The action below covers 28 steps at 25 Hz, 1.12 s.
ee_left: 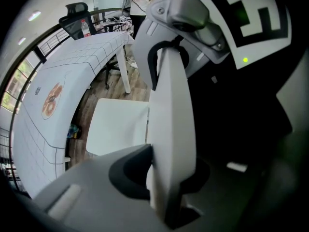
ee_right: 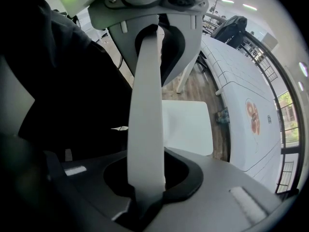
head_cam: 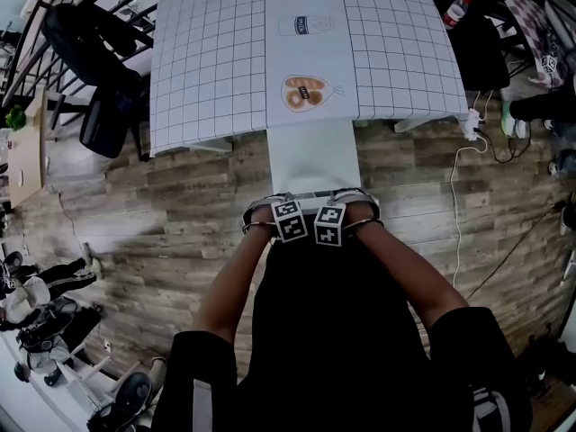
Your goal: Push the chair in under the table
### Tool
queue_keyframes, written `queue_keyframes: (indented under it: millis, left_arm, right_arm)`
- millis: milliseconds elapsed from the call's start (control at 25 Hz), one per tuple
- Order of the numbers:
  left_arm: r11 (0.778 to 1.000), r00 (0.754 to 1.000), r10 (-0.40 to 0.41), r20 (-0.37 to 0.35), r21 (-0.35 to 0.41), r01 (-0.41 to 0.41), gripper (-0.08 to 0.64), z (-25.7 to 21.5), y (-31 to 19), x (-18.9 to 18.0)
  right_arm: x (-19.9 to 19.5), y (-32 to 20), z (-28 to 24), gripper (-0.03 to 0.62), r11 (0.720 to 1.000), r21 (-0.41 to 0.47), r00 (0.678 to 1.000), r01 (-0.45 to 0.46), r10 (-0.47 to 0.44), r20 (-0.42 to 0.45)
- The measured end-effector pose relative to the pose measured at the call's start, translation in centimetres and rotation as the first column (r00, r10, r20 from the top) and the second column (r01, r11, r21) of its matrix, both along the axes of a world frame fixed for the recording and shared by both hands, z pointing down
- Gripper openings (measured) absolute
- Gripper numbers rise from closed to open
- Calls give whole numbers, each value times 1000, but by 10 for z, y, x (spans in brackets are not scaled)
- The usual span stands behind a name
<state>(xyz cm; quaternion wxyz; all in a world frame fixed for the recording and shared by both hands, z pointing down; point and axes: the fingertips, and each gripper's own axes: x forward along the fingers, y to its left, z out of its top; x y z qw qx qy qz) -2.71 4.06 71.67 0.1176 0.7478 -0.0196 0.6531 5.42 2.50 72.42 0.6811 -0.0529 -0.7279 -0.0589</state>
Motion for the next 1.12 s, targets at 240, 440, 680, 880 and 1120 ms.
queue_keyframes:
  millis: [240,440,680,880,1120]
  left_arm:
    - [1000,1000,0,-1,4,0,92,2,-13,-2]
    - [1000,1000,-4,0,-4,4,92,1,-24,0]
    - [1000,1000,-9,4,-13,9,92,-2,-44,0]
    - [1000,1000,12,1,-9,-12,90,-3,-59,0]
    - [999,1000,29,2,-16,-29,90,-5,-75,-5]
  right_arm:
    - [-2,-14,2,74,1000,5,1000,1,-1,4]
    - [-1,-24,1,74,1000,-5,1000,7,-7,0]
    - [-1,-46,-4,75,1000,-13,1000,20,-20,-2]
    - [-1,-60,-5,74,1000,-18,1000,21,-21,-4]
    - [-6,-79,-7,74,1000,-22,1000,20,-20,-6]
